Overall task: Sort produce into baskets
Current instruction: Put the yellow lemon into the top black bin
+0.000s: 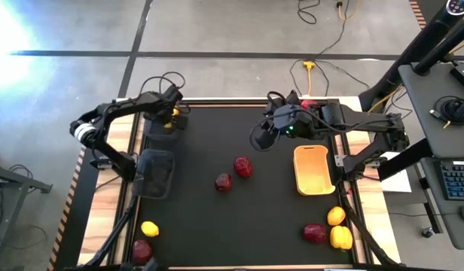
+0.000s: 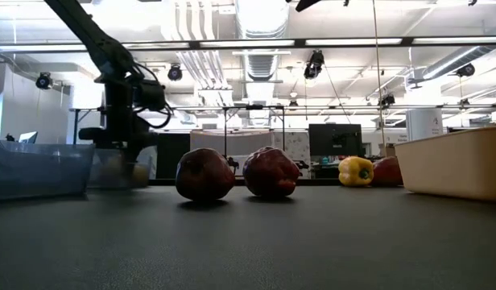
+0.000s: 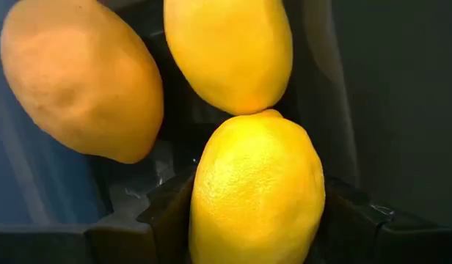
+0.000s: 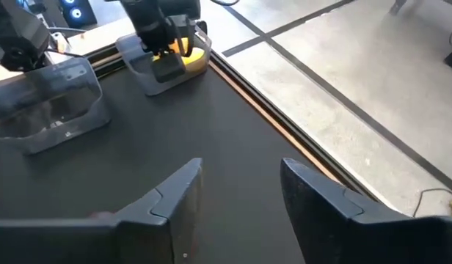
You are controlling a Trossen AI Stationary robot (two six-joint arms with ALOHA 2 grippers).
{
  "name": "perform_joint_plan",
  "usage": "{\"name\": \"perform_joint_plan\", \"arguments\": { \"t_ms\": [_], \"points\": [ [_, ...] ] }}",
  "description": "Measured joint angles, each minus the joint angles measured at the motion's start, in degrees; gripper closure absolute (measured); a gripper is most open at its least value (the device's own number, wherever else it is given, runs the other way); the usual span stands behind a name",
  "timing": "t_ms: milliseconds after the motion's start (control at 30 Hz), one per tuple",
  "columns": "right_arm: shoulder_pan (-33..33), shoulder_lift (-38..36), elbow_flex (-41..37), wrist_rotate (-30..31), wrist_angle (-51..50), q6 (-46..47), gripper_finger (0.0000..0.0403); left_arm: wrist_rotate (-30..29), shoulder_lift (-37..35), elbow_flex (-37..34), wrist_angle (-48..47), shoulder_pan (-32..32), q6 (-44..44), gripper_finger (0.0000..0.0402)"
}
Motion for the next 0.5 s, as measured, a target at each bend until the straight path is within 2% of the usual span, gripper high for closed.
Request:
{"name": "perform_joint_plan", "arguments": {
  "t_ms": [133,300,500],
  "points": [
    [0.0,0.0,0.0,-2.42,-0.02,-0.59,0.0199,0.35,0.1,0.83,-3.05,0.0,0.57,0.0173],
    [-0.02,-0.09,0.0,-2.89,-0.01,-5.1,0.0173,3.11,-2.61,0.83,-3.67,0.0,-0.14,0.013],
    [-0.04,-0.09,0.0,-2.92,0.0,-12.87,0.0149,14.99,-7.84,0.83,-3.88,-0.12,-1.04,0.0089]
  ]
}}
